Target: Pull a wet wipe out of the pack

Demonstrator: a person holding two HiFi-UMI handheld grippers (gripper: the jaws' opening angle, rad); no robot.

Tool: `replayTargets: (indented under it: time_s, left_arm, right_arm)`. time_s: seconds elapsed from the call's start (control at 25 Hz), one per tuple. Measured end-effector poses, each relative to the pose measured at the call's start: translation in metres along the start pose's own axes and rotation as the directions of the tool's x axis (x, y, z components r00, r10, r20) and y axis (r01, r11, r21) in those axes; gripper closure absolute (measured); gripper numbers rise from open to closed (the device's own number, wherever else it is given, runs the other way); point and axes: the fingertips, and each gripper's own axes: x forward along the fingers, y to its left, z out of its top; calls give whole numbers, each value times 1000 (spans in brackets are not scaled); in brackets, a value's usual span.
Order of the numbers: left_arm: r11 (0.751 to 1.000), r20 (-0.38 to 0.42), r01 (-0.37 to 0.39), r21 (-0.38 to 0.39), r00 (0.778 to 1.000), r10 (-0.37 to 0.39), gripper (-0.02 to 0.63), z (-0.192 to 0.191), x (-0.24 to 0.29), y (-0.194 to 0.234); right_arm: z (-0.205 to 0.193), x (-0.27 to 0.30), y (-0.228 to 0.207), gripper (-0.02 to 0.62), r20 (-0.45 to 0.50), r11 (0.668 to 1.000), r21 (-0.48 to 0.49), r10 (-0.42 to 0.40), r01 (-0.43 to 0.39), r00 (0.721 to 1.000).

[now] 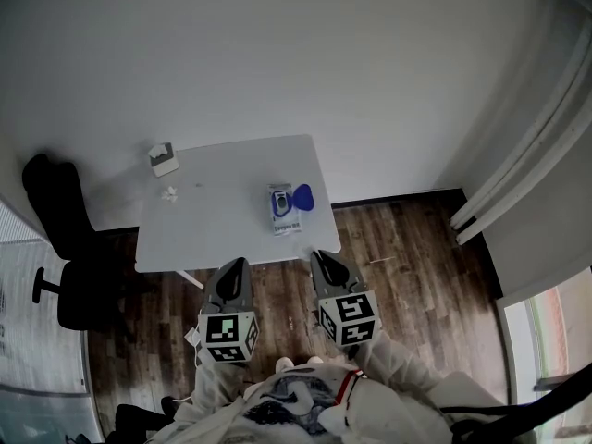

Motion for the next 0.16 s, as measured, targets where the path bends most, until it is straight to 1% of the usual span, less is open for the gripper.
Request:
replayTargets:
  time_s: [0.16]
  left_arm:
    - [1000,-12,2,-1,1000,-2,601,-4,12,7]
  right_arm:
    - [-1,13,-3,580,-7,1000,2,-1,1,1000]
